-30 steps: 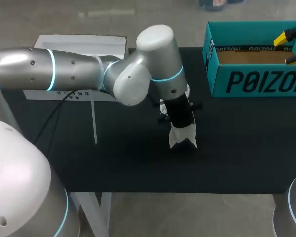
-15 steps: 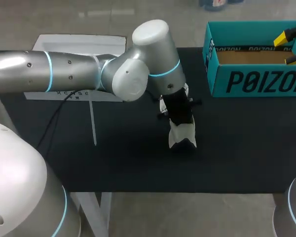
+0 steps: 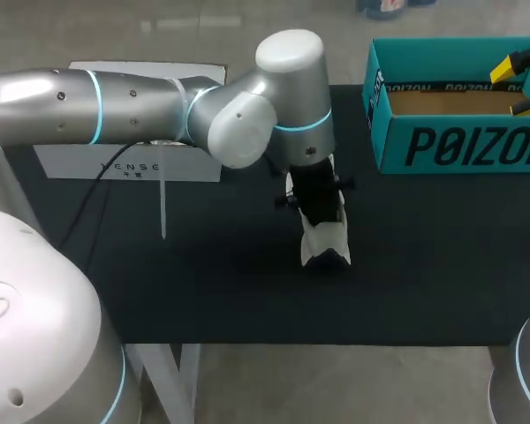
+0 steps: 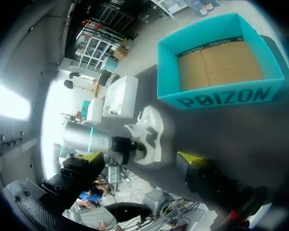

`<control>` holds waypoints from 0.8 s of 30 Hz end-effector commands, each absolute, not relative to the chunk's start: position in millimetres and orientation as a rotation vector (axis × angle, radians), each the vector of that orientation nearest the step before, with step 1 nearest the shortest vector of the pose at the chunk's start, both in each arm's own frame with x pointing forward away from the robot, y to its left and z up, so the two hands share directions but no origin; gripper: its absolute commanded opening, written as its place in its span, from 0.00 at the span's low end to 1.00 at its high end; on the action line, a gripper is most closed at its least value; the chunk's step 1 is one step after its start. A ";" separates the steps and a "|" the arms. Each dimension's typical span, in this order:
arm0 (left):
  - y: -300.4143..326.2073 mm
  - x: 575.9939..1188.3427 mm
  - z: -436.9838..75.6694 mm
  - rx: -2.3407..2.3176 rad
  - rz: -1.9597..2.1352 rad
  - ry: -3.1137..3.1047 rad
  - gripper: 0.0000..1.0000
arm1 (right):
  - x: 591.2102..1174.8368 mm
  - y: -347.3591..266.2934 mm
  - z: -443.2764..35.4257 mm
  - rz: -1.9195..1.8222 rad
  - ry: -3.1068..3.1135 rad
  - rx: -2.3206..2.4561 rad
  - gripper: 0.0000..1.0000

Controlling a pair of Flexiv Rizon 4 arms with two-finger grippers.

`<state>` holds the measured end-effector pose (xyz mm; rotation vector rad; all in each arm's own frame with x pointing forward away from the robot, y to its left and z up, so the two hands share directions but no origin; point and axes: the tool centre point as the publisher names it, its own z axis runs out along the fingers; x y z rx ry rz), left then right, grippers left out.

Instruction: Take the shoe out of the shoebox, open the shoe tongue, remove and reinsert the insole, then place the shoe into the shoebox

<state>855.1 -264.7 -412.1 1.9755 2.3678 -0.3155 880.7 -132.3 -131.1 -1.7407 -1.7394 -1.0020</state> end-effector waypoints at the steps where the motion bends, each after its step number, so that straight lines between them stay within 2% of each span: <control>1: -262.0 859.2 -411.2 1.984 -0.310 2.365 0.00 | 880.7 -132.3 -131.2 -1.000 -1.741 -1.743 1.00; 17: -267.2 892.4 -365.5 2.001 -0.258 2.259 0.00 | 880.7 -132.3 -131.2 -1.000 -1.741 -1.743 1.00; 18: -268.4 894.4 -363.1 1.997 -0.260 2.259 0.06 | 880.7 -132.3 -131.2 -1.000 -1.741 -1.743 1.00; 20: -269.8 897.3 -359.3 1.994 -0.255 2.254 0.38 | 880.7 -132.3 -131.2 -1.000 -1.741 -1.743 1.00; 23: -269.9 897.9 -358.5 2.001 -0.236 2.266 0.48 | 880.7 -132.3 -131.2 -1.000 -1.741 -1.743 1.00; 24: -269.2 897.8 -359.3 2.005 -0.232 2.272 0.63 | 880.7 -132.3 -131.2 -1.000 -1.741 -1.743 1.00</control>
